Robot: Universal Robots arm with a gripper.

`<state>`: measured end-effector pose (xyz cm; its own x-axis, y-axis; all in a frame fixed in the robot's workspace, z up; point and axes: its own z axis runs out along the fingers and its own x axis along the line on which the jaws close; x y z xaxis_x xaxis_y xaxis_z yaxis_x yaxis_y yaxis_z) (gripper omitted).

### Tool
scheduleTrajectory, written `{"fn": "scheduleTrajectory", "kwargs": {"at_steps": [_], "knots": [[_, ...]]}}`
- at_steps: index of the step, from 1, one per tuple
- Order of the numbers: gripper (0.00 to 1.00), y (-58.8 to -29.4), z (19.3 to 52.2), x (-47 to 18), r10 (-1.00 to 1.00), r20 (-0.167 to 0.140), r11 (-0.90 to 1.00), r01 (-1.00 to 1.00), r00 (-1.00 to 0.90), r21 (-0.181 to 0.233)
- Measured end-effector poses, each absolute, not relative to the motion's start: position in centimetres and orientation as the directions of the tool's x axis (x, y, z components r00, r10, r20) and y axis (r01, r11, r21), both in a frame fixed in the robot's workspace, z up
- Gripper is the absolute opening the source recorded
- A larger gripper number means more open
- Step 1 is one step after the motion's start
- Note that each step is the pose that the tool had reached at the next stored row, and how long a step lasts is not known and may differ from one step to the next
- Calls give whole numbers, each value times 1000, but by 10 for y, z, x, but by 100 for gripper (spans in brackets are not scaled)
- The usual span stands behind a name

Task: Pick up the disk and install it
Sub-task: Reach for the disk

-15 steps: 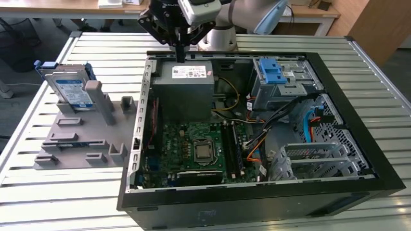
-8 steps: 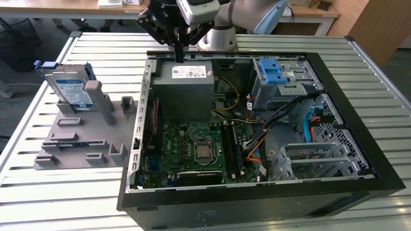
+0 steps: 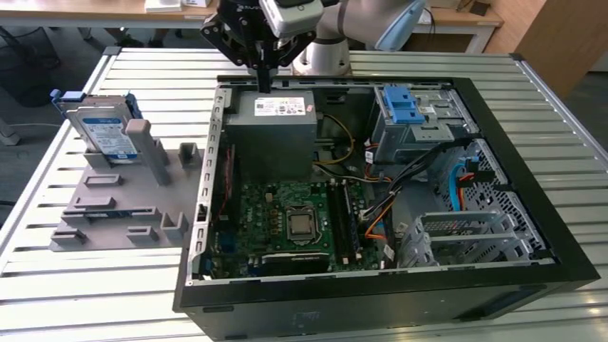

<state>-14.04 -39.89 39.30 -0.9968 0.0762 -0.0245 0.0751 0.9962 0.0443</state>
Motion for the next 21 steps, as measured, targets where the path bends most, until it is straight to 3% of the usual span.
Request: {"fn": "scheduleTrajectory", "kwargs": {"at_steps": [21], "knots": [[11,-399,393,-148,76,-24,996,75,-997,44]]}}
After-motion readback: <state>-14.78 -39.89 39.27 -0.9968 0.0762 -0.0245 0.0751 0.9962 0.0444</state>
